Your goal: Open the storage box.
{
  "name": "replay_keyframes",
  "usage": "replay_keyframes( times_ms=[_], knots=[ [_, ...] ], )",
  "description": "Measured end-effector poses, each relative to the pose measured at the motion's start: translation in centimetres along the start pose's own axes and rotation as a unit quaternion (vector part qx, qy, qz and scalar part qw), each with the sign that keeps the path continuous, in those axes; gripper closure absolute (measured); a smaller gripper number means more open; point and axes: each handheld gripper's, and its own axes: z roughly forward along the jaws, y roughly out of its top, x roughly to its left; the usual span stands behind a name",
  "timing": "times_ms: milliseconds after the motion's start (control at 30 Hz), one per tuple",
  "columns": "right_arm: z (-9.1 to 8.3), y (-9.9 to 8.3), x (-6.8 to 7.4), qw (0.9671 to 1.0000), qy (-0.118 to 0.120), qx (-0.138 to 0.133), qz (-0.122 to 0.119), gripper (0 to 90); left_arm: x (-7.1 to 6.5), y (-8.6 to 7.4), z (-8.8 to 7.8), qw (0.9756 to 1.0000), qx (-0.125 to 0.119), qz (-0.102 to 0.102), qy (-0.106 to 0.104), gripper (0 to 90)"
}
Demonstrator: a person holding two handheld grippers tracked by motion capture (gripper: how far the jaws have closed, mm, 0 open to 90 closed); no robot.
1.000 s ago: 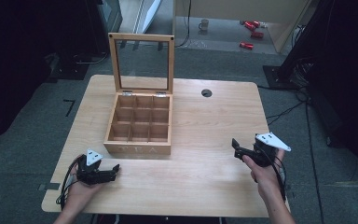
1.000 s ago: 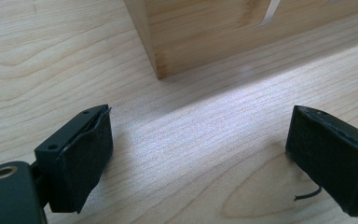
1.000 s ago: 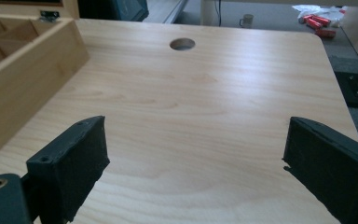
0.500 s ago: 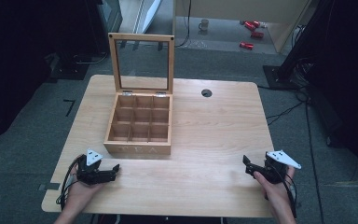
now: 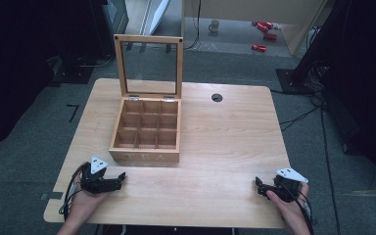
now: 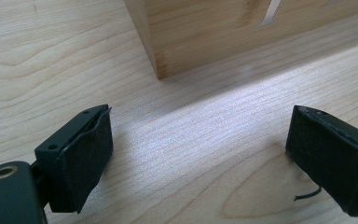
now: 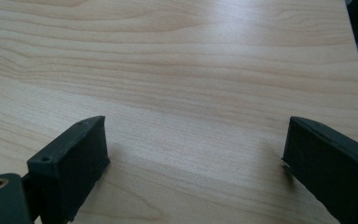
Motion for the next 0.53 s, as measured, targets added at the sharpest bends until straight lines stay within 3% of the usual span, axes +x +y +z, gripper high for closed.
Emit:
replay_keyframes(
  times_ms=[533],
  knots=[
    [0.13, -0.06, -0.22, 0.9998, 0.012, 0.015, 0.008, 2.5, 0.01, 0.00, 0.00, 1.0000, 0.000, 0.000, 0.000, 7.7]
  ],
)
